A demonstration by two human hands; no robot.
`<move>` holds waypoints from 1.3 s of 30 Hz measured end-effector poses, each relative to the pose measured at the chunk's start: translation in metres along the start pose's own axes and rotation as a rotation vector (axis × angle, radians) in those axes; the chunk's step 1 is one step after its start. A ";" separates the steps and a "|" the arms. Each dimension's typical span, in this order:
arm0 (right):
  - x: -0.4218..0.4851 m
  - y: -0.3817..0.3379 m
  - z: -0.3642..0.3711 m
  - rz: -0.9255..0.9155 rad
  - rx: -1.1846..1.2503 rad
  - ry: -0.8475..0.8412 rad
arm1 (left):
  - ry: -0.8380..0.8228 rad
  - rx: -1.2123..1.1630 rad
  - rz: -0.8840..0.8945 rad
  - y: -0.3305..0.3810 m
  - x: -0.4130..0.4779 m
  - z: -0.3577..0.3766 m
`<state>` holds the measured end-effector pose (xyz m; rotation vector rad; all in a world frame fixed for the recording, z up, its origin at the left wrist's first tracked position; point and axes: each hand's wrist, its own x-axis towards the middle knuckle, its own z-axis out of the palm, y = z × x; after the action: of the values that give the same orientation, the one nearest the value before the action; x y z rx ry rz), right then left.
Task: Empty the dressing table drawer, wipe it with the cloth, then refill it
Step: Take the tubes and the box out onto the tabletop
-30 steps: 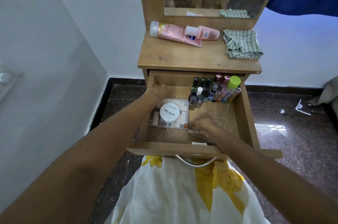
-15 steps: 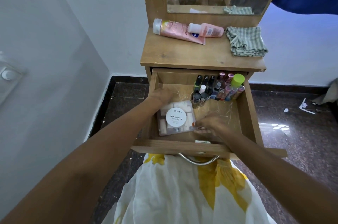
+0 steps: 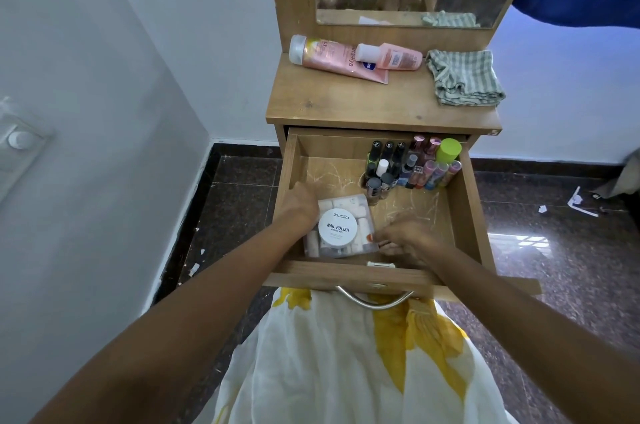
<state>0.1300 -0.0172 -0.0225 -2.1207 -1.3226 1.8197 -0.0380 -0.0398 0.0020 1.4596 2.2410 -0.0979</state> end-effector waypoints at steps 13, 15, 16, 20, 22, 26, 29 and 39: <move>0.009 -0.003 0.007 -0.119 0.012 0.094 | -0.032 -0.064 -0.082 -0.001 -0.021 0.006; 0.008 -0.005 0.005 -0.117 0.015 0.071 | 0.000 -0.059 -0.078 0.000 -0.022 0.006; 0.007 -0.006 0.005 -0.118 0.023 0.062 | 0.015 -0.055 -0.075 0.000 -0.023 0.005; 0.002 -0.009 0.003 -0.129 0.034 0.050 | 0.050 -0.065 -0.065 -0.001 -0.026 0.003; 0.001 -0.009 0.001 -0.140 0.065 0.050 | 0.064 -0.100 -0.060 -0.002 -0.027 0.002; -0.009 -0.011 -0.002 -0.151 0.121 0.044 | 0.104 -0.169 -0.069 -0.005 -0.029 -0.003; -0.018 -0.013 -0.004 -0.157 0.146 0.041 | 0.126 -0.222 -0.064 -0.006 -0.030 -0.006; -0.038 -0.017 -0.009 -0.201 0.256 0.035 | 0.206 -0.368 -0.044 -0.014 -0.034 -0.017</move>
<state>0.1301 -0.0258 0.0197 -1.8129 -1.1746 1.7547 -0.0452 -0.0700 0.0290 1.2670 2.2960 0.4467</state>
